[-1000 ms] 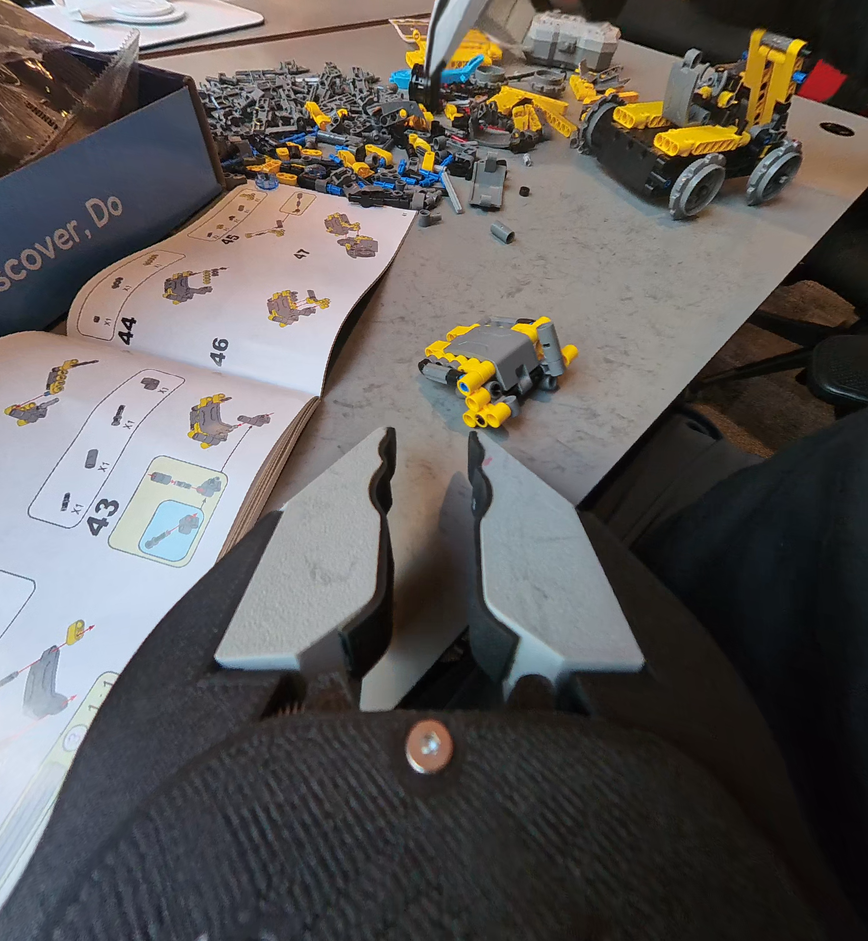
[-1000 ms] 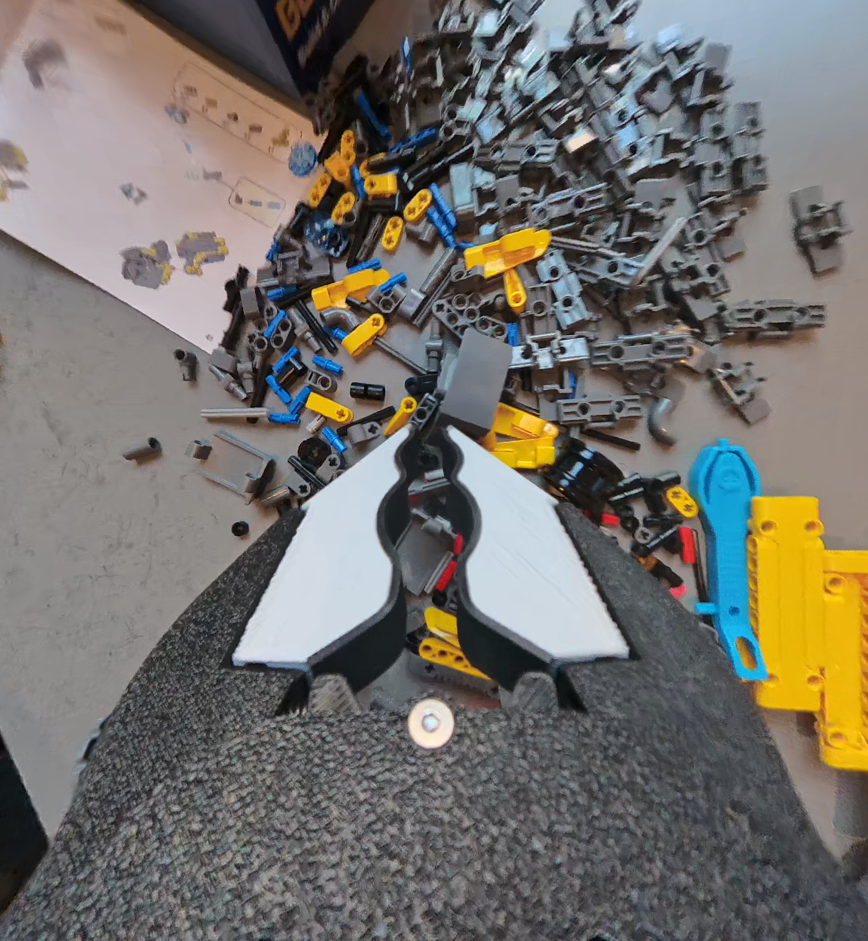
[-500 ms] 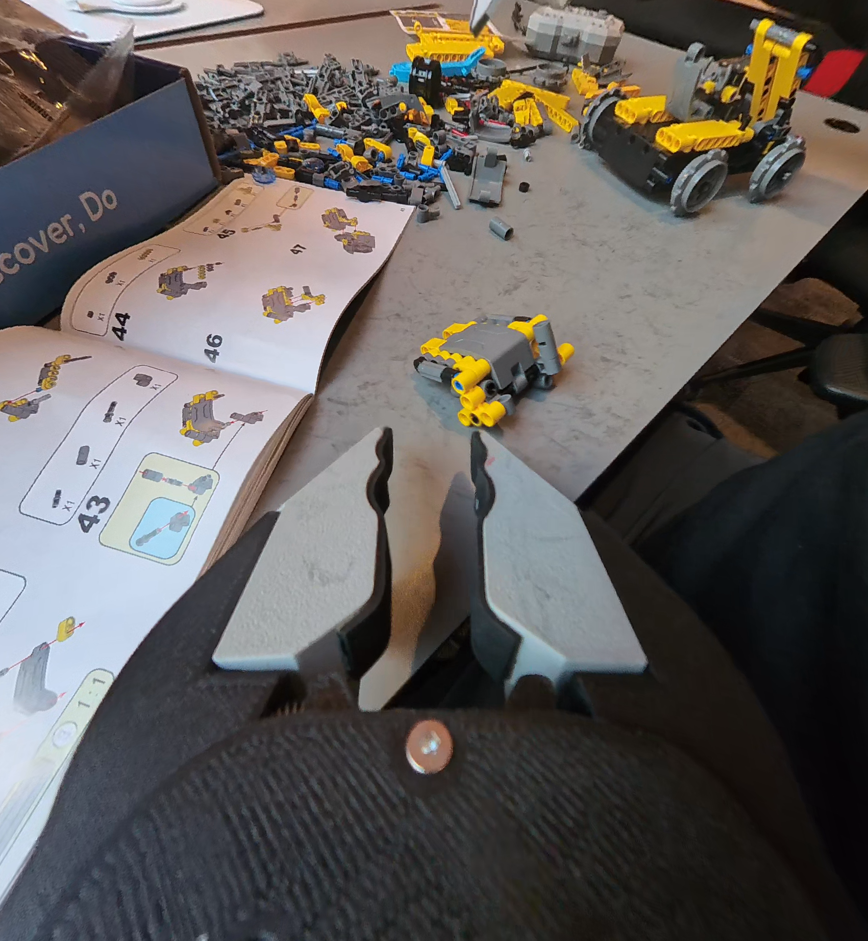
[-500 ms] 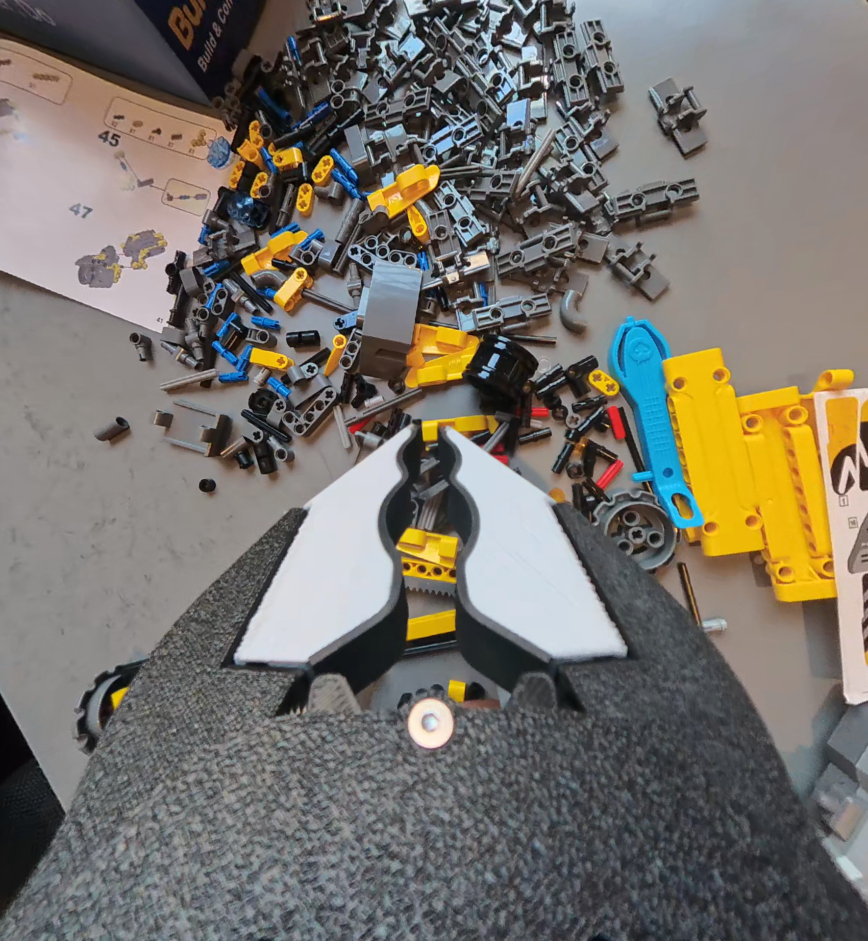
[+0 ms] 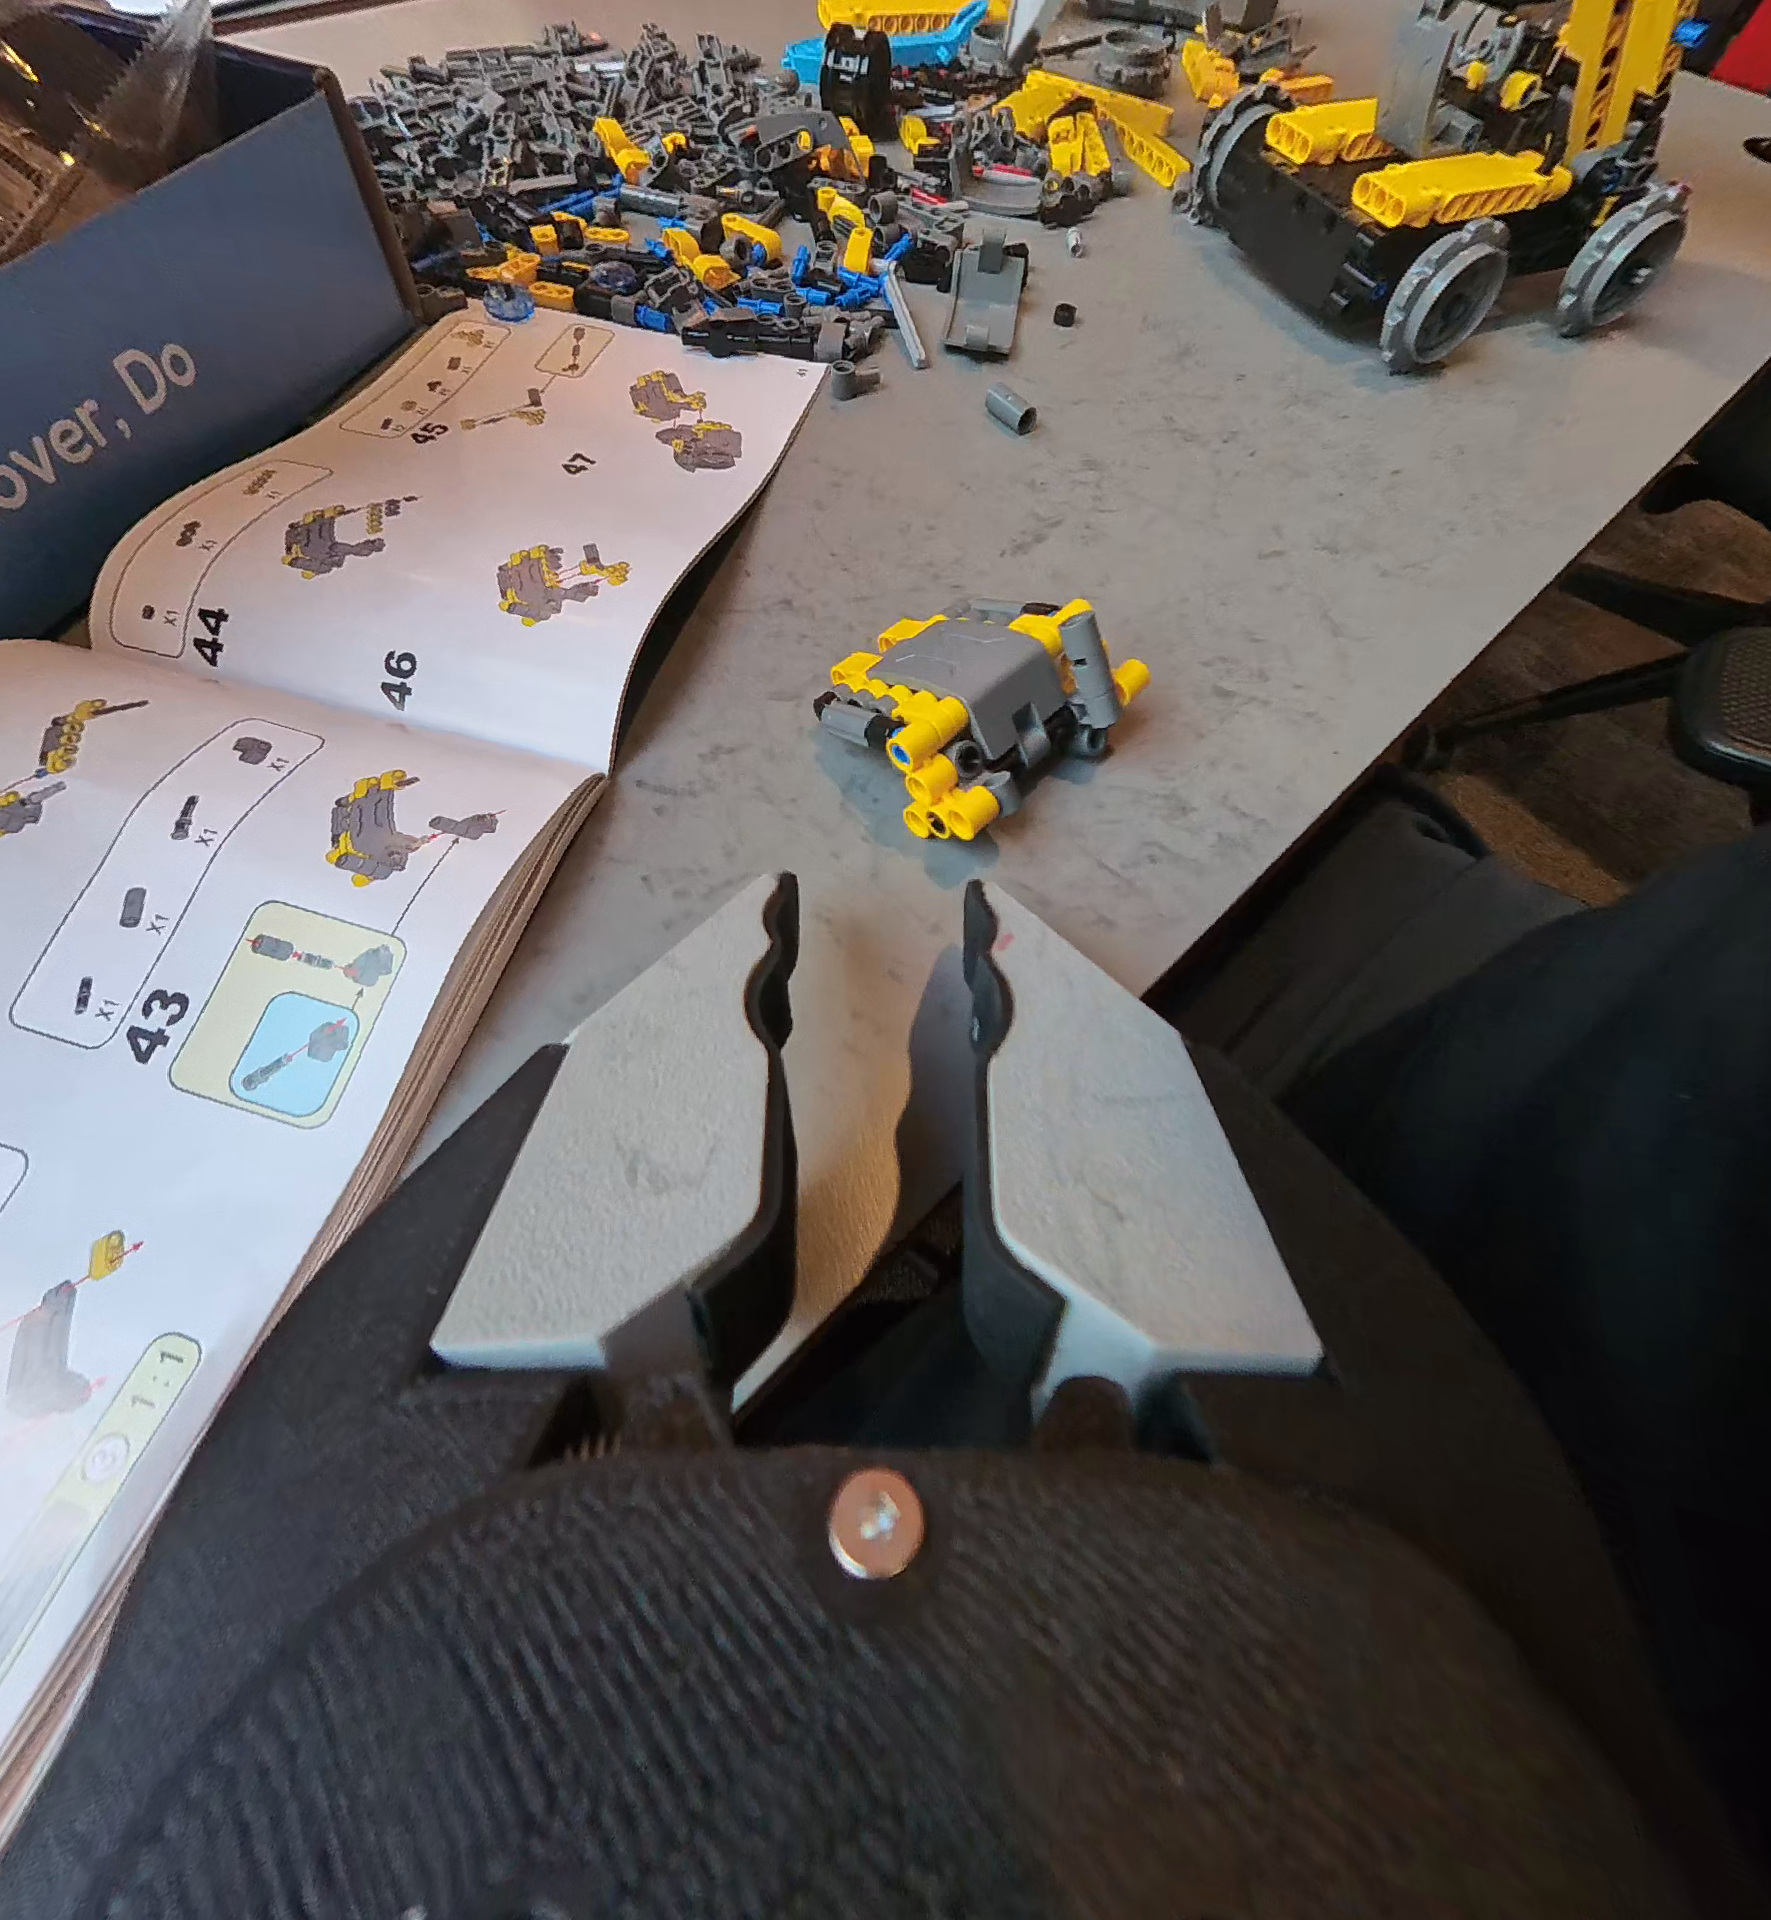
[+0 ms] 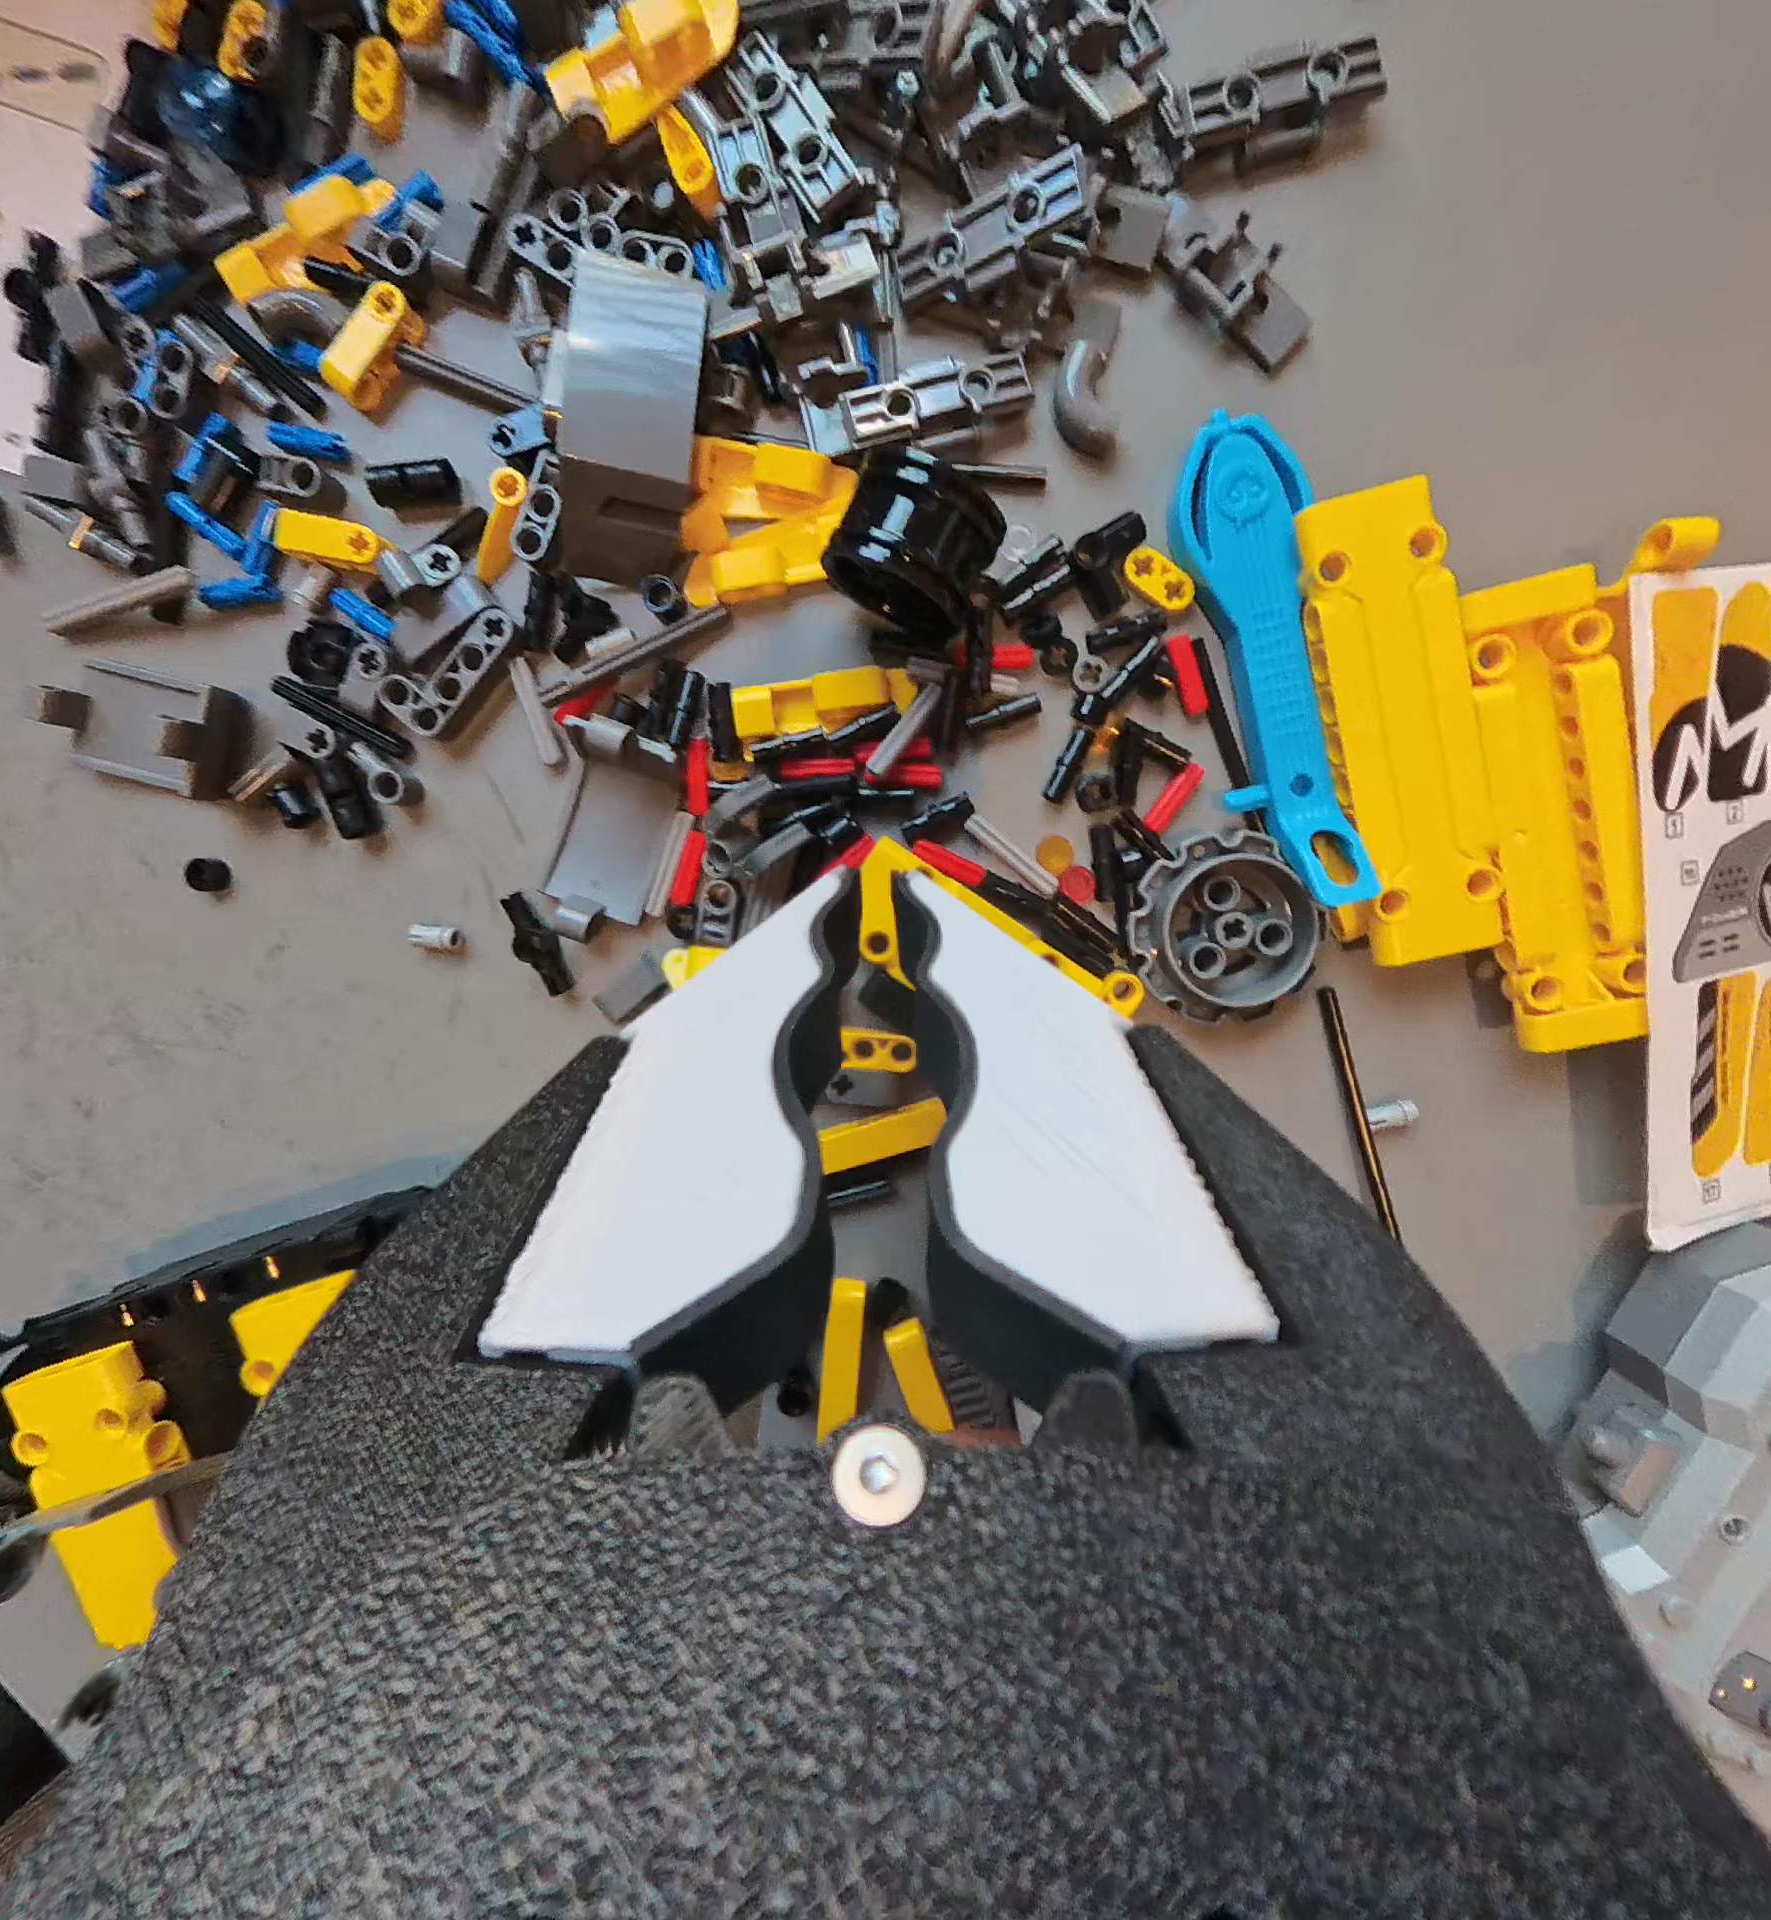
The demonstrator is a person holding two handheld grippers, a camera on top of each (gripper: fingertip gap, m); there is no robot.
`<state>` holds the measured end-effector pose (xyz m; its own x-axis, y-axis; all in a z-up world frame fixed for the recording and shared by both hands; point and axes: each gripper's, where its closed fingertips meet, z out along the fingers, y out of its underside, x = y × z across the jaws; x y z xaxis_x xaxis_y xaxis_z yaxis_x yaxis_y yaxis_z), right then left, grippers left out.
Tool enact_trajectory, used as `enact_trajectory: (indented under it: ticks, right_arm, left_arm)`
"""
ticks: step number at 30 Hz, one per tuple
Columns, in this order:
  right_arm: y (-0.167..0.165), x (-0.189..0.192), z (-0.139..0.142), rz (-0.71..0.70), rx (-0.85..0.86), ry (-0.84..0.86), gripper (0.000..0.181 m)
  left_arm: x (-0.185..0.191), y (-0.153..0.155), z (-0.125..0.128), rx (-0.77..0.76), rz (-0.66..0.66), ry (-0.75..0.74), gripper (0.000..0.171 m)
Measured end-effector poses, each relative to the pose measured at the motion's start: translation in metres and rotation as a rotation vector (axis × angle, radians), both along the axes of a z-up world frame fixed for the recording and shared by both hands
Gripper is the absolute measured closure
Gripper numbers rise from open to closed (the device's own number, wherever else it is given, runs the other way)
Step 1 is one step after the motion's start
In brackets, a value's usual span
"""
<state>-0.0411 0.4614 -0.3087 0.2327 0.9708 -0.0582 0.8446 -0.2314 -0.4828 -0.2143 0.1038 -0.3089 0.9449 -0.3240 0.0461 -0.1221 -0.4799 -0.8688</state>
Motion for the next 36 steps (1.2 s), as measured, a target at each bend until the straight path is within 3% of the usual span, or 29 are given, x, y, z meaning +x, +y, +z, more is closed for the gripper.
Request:
enact_trajectory:
  ticks: [24, 36]
  right_arm:
    - [0.014, 0.009, -0.015, -0.024, -0.016, -0.026, 0.177]
    - [0.033, 0.013, 0.009, -0.088, 0.01, 0.028, 0.177]
  left_arm:
    - [-0.001, 0.004, 0.003, 0.023, -0.007, -0.032, 0.147]
    - [-0.001, 0.005, 0.004, 0.033, -0.01, -0.047, 0.149]
